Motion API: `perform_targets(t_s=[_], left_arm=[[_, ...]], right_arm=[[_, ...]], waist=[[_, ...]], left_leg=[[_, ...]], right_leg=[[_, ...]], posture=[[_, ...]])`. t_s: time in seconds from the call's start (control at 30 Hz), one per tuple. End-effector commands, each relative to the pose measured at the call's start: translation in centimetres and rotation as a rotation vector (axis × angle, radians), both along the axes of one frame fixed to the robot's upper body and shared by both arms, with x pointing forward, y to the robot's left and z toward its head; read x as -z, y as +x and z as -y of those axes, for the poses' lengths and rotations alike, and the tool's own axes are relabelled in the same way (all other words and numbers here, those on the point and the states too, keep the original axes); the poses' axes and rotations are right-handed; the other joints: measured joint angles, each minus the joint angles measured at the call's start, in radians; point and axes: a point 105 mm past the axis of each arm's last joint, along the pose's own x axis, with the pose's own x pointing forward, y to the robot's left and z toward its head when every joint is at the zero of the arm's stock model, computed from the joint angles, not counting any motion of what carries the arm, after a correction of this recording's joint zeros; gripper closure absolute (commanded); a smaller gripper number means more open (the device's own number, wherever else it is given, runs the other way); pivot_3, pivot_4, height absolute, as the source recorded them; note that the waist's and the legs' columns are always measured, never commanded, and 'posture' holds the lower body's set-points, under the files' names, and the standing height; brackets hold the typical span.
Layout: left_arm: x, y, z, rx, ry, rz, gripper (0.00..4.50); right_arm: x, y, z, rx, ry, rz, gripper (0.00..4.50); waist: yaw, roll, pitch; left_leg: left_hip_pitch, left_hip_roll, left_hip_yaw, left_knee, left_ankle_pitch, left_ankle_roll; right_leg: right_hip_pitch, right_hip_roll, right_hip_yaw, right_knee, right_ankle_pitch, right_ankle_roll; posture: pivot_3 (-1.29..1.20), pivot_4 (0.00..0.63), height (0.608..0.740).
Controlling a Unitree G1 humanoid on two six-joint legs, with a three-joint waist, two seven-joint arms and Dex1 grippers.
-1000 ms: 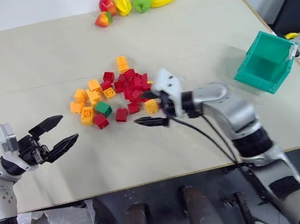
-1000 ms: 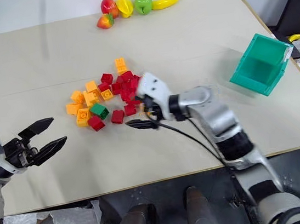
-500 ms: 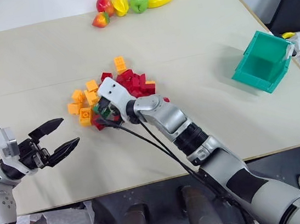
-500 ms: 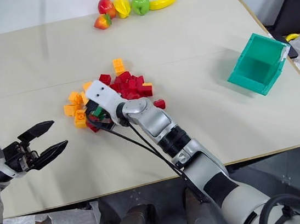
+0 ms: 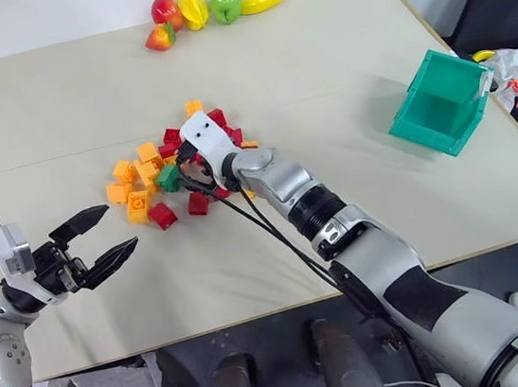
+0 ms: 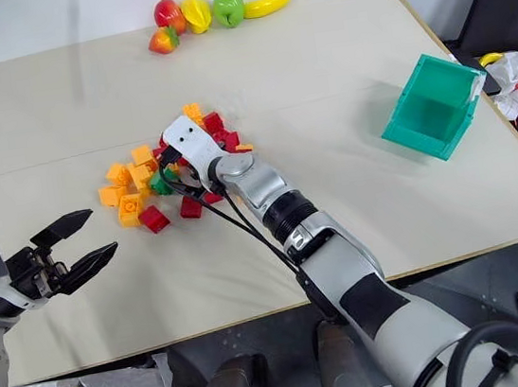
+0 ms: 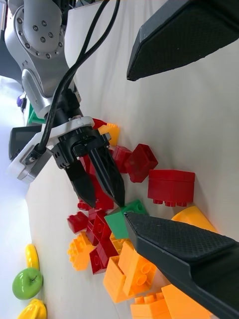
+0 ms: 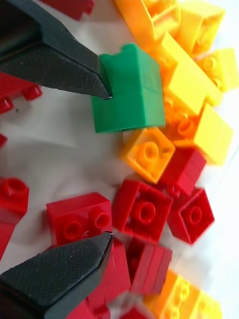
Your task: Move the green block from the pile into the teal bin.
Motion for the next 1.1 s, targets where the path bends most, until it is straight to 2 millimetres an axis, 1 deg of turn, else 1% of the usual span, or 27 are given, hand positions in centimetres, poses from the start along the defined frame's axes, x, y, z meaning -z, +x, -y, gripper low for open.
perform_targets(t_s=[0.03, 0.17, 0.23, 0.33, 0.57, 0.77, 0.8, 0.83, 0.97, 1.0, 1.1], left_arm=[[-0.9, -0.3, 0.0, -0.003, 0.004, 0.049, 0.0], [-0.8, -0.4, 0.0, -0.009, 0.002, 0.051, 0.0], [-0.8, -0.5, 0.0, -0.01, 0.001, 0.05, 0.0], [-0.8, -0.5, 0.0, -0.012, 0.0, 0.049, 0.0], [-0.8, -0.4, 0.1, -0.014, 0.0, 0.052, 0.0], [-0.9, -0.3, 0.2, -0.014, -0.002, 0.055, 0.0], [-0.9, -0.2, 0.3, -0.014, -0.003, 0.056, 0.0], [-0.9, -0.2, 0.3, -0.014, -0.004, 0.056, 0.0], [-0.9, -0.1, 0.3, -0.016, -0.006, 0.058, 0.0], [-0.9, -0.1, 0.3, -0.016, -0.007, 0.058, 0.0], [-0.9, 0.0, 0.3, -0.019, -0.009, 0.061, 0.0]], right_arm=[[-1.9, -5.0, -7.0, -0.242, 0.08, 0.014, 0.05], [-2.8, -6.3, -8.1, -0.332, 0.132, 0.017, 0.05], [-2.9, -6.5, -8.3, -0.349, 0.141, 0.016, 0.05], [-2.3, -6.7, -8.6, -0.351, 0.117, 0.018, 0.05], [-1.2, -8.3, -9.9, -0.42, 0.074, 0.008, 0.05], [-1.1, -8.2, -10.3, -0.387, 0.063, 0.011, 0.05], [-1.1, -8.3, -10.3, -0.391, 0.066, 0.009, 0.44], [-1.2, -8.3, -10.3, -0.394, 0.069, 0.008, 0.67], [-1.4, -8.5, -10.4, -0.401, 0.088, -0.001, 1.92], [-1.5, -8.4, -10.3, -0.403, 0.091, 0.002, 2.31], [-2.1, -8.2, -9.7, -0.414, 0.119, 0.005, 3.27]], waist=[[-0.001, 0.0, 0.0], [-0.002, 0.0, 0.0], [-0.002, 0.0, 0.0], [-0.001, 0.0, 0.0], [-0.002, 0.0, 0.0], [-0.001, 0.0, 0.0], [-0.001, 0.0, 0.0], [-0.001, 0.0, 0.0], [-0.001, 0.0, 0.0], [-0.001, 0.0, 0.0], [-0.001, 0.0, 0.0]], left_leg=[[0.0, 0.0, 0.0, 0.0, 0.0, 0.0], [0.0, 0.0, 0.0, 0.0, 0.0, 0.0], [0.0, 0.0, 0.0, 0.0, 0.0, 0.0], [0.0, 0.0, 0.0, 0.0, 0.0, 0.0], [0.0, 0.0, 0.0, 0.0, 0.0, 0.0], [0.0, 0.0, 0.0, 0.0, 0.0, 0.0], [0.0, 0.0, 0.0, 0.0, 0.0, 0.0], [0.0, 0.0, 0.0, 0.0, 0.0, 0.0], [0.0, 0.0, 0.0, 0.0, 0.0, 0.0], [0.0, 0.0, 0.0, 0.0, 0.0, 0.0], [0.0, 0.0, 0.0, 0.0, 0.0, 0.0]], right_leg=[[0.0, 0.0, 0.0, 0.0, 0.0, 0.0], [0.0, 0.0, 0.0, 0.0, 0.0, 0.0], [0.0, 0.0, 0.0, 0.0, 0.0, 0.0], [0.0, 0.0, 0.0, 0.0, 0.0, 0.0], [0.0, 0.0, 0.0, 0.0, 0.0, 0.0], [0.0, 0.0, 0.0, 0.0, 0.0, 0.0], [0.0, 0.0, 0.0, 0.0, 0.0, 0.0], [0.0, 0.0, 0.0, 0.0, 0.0, 0.0], [0.0, 0.0, 0.0, 0.0, 0.0, 0.0], [0.0, 0.0, 0.0, 0.0, 0.0, 0.0], [0.0, 0.0, 0.0, 0.0, 0.0, 0.0]], posture=[[0.0, 0.15, 0.74], [0.0, 0.15, 0.74], [0.0, 0.15, 0.74], [0.0, 0.15, 0.74], [0.0, 0.15, 0.74], [0.0, 0.15, 0.74], [0.0, 0.15, 0.74], [0.0, 0.15, 0.74], [0.0, 0.15, 0.74], [0.0, 0.15, 0.74], [0.0, 0.15, 0.74]])
